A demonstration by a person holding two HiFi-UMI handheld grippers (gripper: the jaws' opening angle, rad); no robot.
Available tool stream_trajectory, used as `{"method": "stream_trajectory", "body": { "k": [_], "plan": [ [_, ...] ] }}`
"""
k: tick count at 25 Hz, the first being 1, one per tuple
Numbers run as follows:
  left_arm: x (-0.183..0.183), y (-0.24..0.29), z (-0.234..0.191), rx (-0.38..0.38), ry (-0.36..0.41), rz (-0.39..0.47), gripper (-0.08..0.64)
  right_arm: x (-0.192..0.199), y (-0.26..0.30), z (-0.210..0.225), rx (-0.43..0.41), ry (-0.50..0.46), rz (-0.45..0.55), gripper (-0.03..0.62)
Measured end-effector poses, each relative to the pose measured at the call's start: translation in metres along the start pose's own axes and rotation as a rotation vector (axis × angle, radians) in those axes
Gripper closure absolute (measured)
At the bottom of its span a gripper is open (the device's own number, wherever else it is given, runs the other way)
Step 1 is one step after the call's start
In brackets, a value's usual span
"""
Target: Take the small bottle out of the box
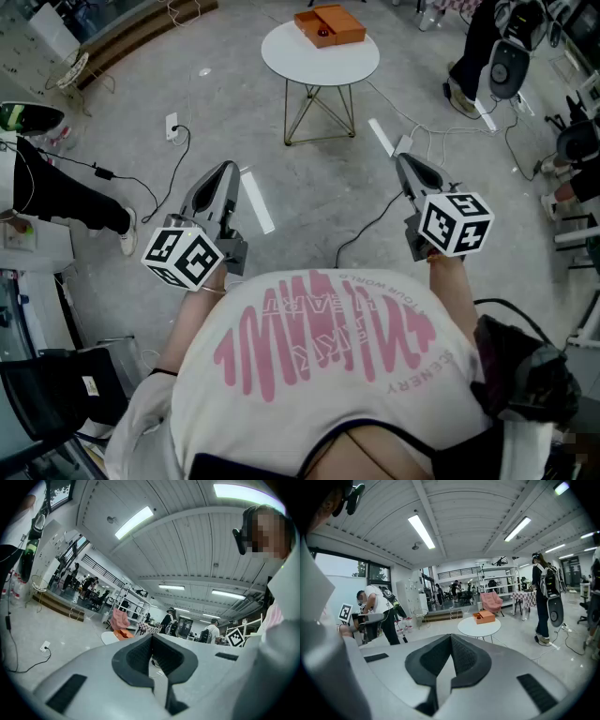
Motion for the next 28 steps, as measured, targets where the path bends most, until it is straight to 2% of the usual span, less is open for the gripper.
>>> {"method": "stream_trajectory", "body": {
  "k": [9, 15, 23, 28],
  "plan": [
    [-0.002, 0.009, -0.013, 0.004, -0.005, 0.001, 0.552, 0.000, 0.012, 0.004, 0.012, 0.012, -0.011, 0.589],
    [-0.004, 0.014, -0.027, 0.031, -0.009, 0.001, 0.552, 0.000, 0.021, 0.002, 0.002, 0.091, 0.014, 0.589],
    [-0.007, 0.024, -0.050, 0.087, -0.020, -0.022, 0.552, 0.005, 0.025, -0.007, 0.063, 0.094, 0.044, 0.589],
    [-0.003, 0.020, -0.064, 0.102, -0.052, -0.052, 0.552, 0.016, 0.029, -0.018, 0.088, 0.122, 0.035, 0.589]
  ]
}}
Point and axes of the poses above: the fingertips, and each gripper's own axes: y forward along the fingers, z to its right, x out of its underside, the point moved 9 cm from there along -y, backward along the fingers, and after that the axes turned 4 degrees about x, right-handed, at the moved point
